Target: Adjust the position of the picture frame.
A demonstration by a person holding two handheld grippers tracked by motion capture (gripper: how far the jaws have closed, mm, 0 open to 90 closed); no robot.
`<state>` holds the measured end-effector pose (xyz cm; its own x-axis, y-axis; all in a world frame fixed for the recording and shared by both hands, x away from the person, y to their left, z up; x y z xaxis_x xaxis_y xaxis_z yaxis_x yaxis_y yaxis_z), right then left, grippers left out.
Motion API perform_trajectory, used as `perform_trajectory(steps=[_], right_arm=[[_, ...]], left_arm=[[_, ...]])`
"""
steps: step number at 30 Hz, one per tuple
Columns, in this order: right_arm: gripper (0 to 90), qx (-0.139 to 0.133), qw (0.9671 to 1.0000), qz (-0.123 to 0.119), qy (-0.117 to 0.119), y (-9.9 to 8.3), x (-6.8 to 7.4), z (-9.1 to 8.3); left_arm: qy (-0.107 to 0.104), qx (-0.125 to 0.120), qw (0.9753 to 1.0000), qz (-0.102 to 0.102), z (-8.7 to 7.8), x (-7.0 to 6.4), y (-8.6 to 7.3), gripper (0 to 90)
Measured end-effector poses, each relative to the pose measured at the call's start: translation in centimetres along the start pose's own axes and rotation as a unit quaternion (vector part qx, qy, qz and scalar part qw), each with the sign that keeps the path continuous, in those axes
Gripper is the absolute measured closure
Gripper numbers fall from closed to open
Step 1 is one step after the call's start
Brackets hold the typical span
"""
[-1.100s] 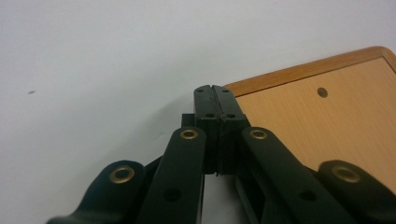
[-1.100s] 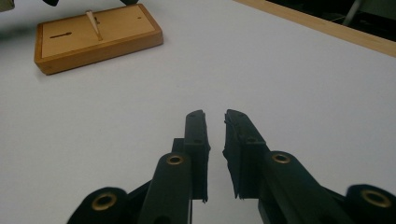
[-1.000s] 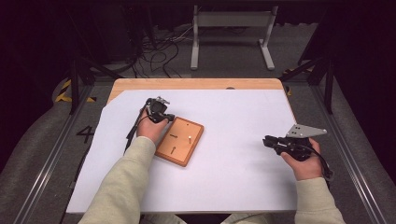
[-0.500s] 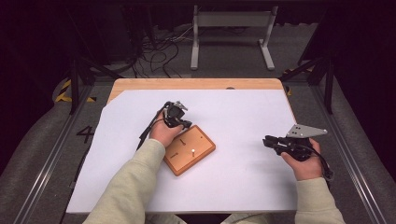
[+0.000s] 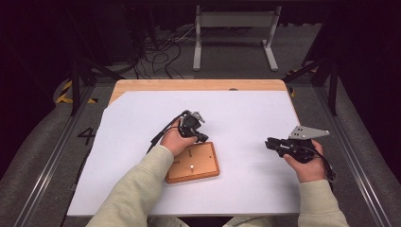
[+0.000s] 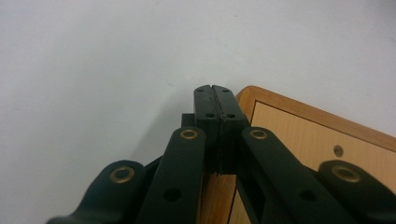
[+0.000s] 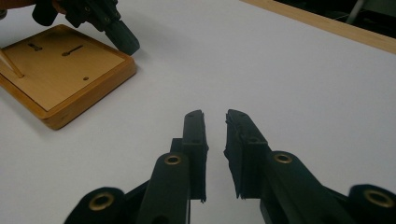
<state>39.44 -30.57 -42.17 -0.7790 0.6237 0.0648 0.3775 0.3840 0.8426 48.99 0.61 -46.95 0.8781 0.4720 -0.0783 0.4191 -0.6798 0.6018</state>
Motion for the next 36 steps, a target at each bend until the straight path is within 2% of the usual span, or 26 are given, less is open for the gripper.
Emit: perform_trajectory(steps=[6, 12, 13, 14, 15, 18, 19, 20, 25, 29, 31, 36], right_arm=[[77.7, 0.001, 1.0, 0.0, 0.0, 0.0, 0.0, 0.1], [77.6, 0.001, 1.0, 0.0, 0.001, 0.0, 0.0, 0.1], [77.6, 0.001, 1.0, 0.0, 0.001, 0.0, 0.0, 0.1], [77.5, 0.001, 1.0, 0.001, 0.001, 0.0, 0.0, 0.1], [77.5, 0.001, 1.0, 0.001, 0.001, 0.0, 0.0, 0.1], [77.5, 0.002, 1.0, 0.0, 0.001, 0.0, 0.0, 0.2], [77.5, 0.003, 1.0, 0.0, 0.0, 0.0, 0.0, 0.2], [77.5, 0.003, 1.0, -0.001, 0.0, 0.0, 0.0, 0.3], [77.5, 0.006, 1.0, -0.006, 0.003, 0.2, 0.3, 0.7], [77.5, 0.012, 0.9998, -0.014, 0.009, 0.4, 0.9, 1.1], [77.5, 0.013, 0.9997, -0.019, 0.014, 0.6, 1.2, 1.4], [77.2, 0.012, 0.9993, -0.027, 0.024, 1.2, 2.2, 1.8]], left_arm=[[-0.018, 0.008, 0.9997, 0.015, 0.3, -1.1, -0.2, 89.6], [-0.024, 0.005, 0.9996, 0.014, 0.3, -1.1, -0.3, 89.6], [-0.024, 0.005, 0.9996, 0.014, 0.3, -1.1, -0.3, 89.5], [-0.012, 0.002, 0.9999, 0.01, 0.2, -1.0, -0.3, 87.5], [-0.012, 0.002, 0.9999, 0.01, 0.2, -1.0, -0.3, 83.1], [-0.005, -0.011, 0.9999, 0.002, -0.5, -1.0, -0.3, 79.4], [0.0, -0.022, 0.9998, -0.002, -1.0, -1.1, -0.2, 78.6], [0.0, -0.022, 0.9998, -0.002, -1.0, -1.1, -0.2, 77.7], [0.021, -0.052, 0.9984, -0.002, -3.6, -1.5, -0.5, 73.8], [0.034, -0.073, 0.9967, -0.011, -5.9, -1.7, -1.6, 72.4], [0.04, -0.078, 0.9961, -0.007, -7.2, -2.0, -2.3, 71.1], [0.049, -0.092, 0.9945, -0.007, -9.0, -2.6, -3.8, 67.6]])
Point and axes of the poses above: each handheld gripper's, and its own axes: z roughly forward along the jaws, y roughly out of its top, x roughly to its left, the point moved 4 cm from there along z, roughly forward along the jaws, and after that the axes turned 8 degrees about y, right-handed, at the moved point
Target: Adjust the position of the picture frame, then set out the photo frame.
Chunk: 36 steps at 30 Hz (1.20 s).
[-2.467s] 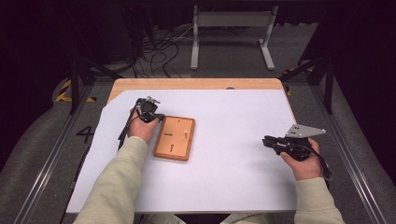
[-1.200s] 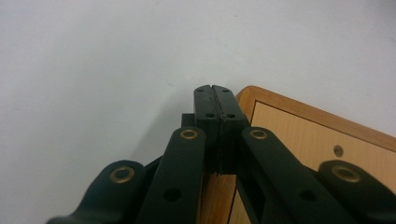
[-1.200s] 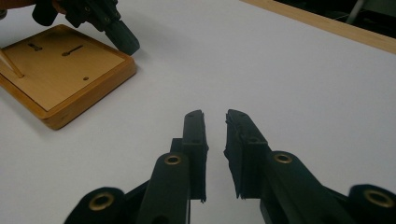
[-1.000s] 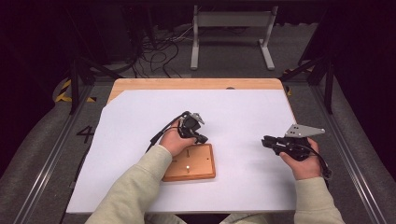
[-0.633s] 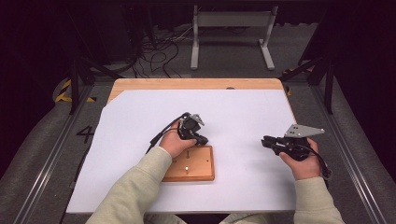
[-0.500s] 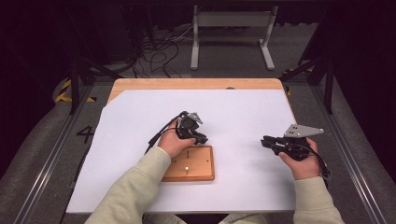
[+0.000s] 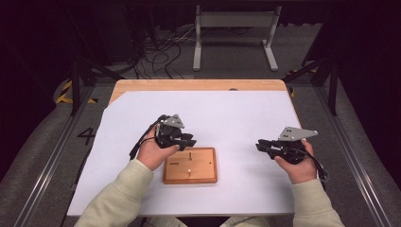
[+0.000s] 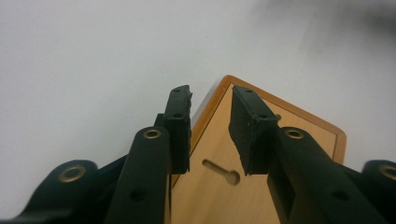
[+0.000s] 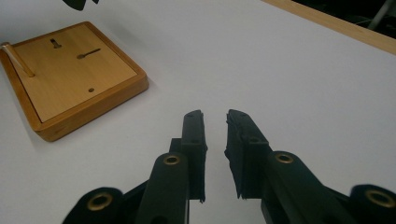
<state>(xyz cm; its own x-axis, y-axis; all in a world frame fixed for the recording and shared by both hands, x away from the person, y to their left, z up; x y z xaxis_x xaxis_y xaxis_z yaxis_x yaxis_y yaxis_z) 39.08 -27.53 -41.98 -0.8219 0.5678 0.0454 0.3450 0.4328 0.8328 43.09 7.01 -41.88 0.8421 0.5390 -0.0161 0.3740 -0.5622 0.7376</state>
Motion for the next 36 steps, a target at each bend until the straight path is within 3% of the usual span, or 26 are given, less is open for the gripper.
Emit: perform_trajectory(steps=[9, 17, 19, 23, 33, 35, 36], right_arm=[[74.4, 0.001, 0.9997, -0.011, 0.022, 1.0, 1.5, 0.9], [71.4, 0.002, 0.9988, -0.023, 0.042, 2.0, 2.9, 1.9], [69.1, 0.002, 0.9983, -0.029, 0.05, 2.4, 3.4, 2.3], [68.8, 0.008, 0.9974, -0.044, 0.056, 2.8, 3.9, 2.9], [66.1, 0.008, 0.9936, -0.071, 0.088, 4.8, 6.3, 4.8], [65.9, 0.009, 0.9927, -0.074, 0.095, 5.1, 6.8, 5.2], [65.5, 0.012, 0.9915, -0.077, 0.104, 5.3, 7.3, 5.7]], left_arm=[[0.012, -0.017, 0.9997, -0.01, -2.9, 0.8, -1.8, 62.9], [0.019, -0.016, 0.9995, -0.016, -4.1, 1.3, -3.0, 56.6], [0.005, -0.027, 0.9993, -0.027, -4.7, 1.1, -3.4, 55.1], [0.001, -0.032, 0.9984, -0.048, -5.3, 1.3, -4.3, 52.4], [0.029, -0.028, 0.9968, -0.069, -6.4, 2.2, -6.5, 46.7], [0.039, -0.027, 0.9965, -0.068, -6.6, 2.4, -6.8, 44.8], [0.054, -0.022, 0.9963, -0.063, -6.8, 2.8, -7.1, 44.2]])
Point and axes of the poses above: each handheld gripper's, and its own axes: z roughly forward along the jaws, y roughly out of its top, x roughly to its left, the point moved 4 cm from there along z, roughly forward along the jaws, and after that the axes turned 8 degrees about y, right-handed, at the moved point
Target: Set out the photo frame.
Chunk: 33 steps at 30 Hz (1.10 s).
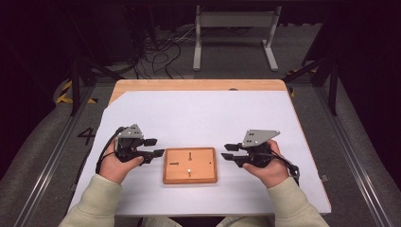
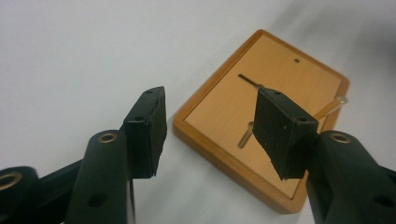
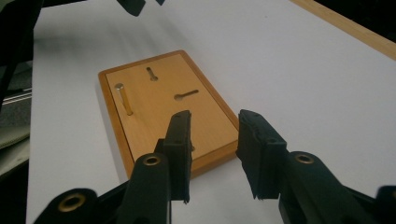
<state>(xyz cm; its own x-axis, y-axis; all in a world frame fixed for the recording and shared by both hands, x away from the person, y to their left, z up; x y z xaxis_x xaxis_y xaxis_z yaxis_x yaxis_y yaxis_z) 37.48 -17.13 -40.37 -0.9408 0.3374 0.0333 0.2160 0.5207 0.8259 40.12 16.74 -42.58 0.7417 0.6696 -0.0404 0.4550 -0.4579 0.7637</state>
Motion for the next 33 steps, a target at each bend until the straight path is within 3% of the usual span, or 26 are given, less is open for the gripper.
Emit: perform_trajectory(steps=[16, 25, 28, 33], right_arm=[[59.4, 0.025, 0.9971, -0.028, 0.066, 1.5, 3.2, 5.5], [57.9, 0.041, 0.9954, -0.037, 0.078, 1.2, 3.7, 7.5], [60.3, 0.06, 0.9932, -0.053, 0.084, 1.1, 4.0, 8.4], [60.4, 0.07, 0.9915, -0.056, 0.094, 1.0, 4.3, 9.1]], left_arm=[[0.003, 0.006, 1.0, -0.006, 0.6, 0.5, -0.5, 41.0], [0.005, 0.007, 1.0, -0.005, 0.6, 0.6, -0.6, 39.6], [0.007, 0.006, 0.9999, -0.008, 0.5, 0.6, -0.7, 39.5], [0.008, 0.007, 0.9999, -0.01, 0.4, 0.6, -0.8, 39.5]])
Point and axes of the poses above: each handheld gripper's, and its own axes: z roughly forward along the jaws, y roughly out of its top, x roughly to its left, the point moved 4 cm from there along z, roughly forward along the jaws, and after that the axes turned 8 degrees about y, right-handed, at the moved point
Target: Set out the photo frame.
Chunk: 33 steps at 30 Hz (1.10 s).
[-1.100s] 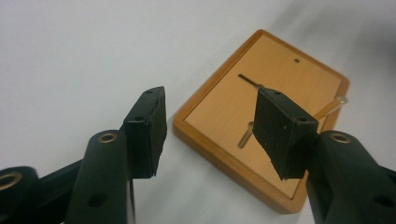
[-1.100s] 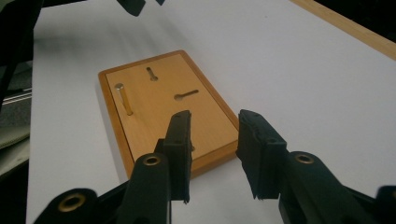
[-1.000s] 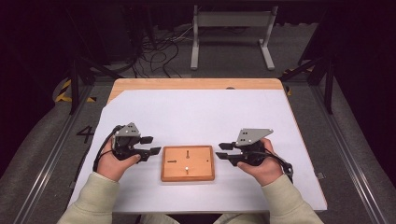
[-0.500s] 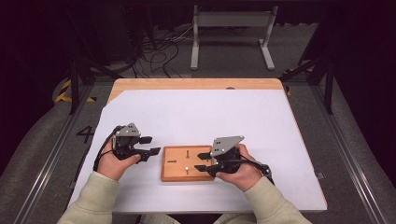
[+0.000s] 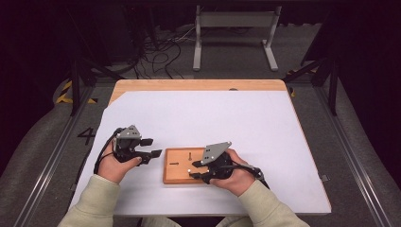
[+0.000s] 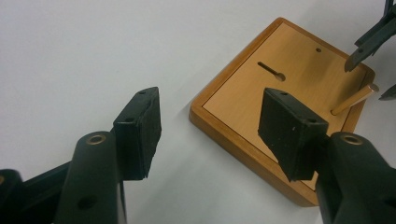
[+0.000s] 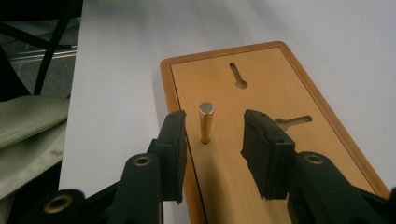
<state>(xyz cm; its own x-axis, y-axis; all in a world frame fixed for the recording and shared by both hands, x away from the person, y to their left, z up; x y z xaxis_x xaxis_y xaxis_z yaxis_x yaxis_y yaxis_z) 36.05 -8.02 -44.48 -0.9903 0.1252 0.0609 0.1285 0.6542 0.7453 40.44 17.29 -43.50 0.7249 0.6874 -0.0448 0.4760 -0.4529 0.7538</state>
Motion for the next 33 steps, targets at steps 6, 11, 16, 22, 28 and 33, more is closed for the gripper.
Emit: perform_trajectory(steps=[6, 11, 16, 22, 28, 33], right_arm=[[62.0, 0.011, 0.9999, -0.001, 0.006, 0.0, -0.1, 0.9], [66.3, 0.018, 0.9998, 0.001, 0.01, 0.0, -0.2, 1.8], [70.9, 0.024, 0.9996, -0.009, 0.008, 0.1, -0.2, 2.5], [74.6, 0.03, 0.9993, -0.021, 0.004, 0.2, -0.1, 2.9], [82.9, 0.04, 0.9982, -0.044, -0.003, 0.3, 0.0, 3.1], [83.6, 0.046, 0.9974, -0.055, -0.007, 0.3, 0.1, 3.1]], left_arm=[[0.002, 0.003, 1.0, -0.004, -0.1, 0.0, -0.3, 39.3], [0.002, 0.006, 1.0, -0.004, 0.0, 0.1, -0.6, 39.2], [0.004, 0.008, 1.0, 0.001, 0.1, 0.3, -0.7, 39.2], [-0.001, 0.01, 0.9999, -0.003, 0.1, 0.1, -0.7, 39.2], [-0.002, 0.012, 0.9999, -0.006, 0.1, 0.1, -0.8, 39.1], [-0.002, 0.011, 0.9999, -0.006, 0.2, 0.1, -0.8, 39.0]])
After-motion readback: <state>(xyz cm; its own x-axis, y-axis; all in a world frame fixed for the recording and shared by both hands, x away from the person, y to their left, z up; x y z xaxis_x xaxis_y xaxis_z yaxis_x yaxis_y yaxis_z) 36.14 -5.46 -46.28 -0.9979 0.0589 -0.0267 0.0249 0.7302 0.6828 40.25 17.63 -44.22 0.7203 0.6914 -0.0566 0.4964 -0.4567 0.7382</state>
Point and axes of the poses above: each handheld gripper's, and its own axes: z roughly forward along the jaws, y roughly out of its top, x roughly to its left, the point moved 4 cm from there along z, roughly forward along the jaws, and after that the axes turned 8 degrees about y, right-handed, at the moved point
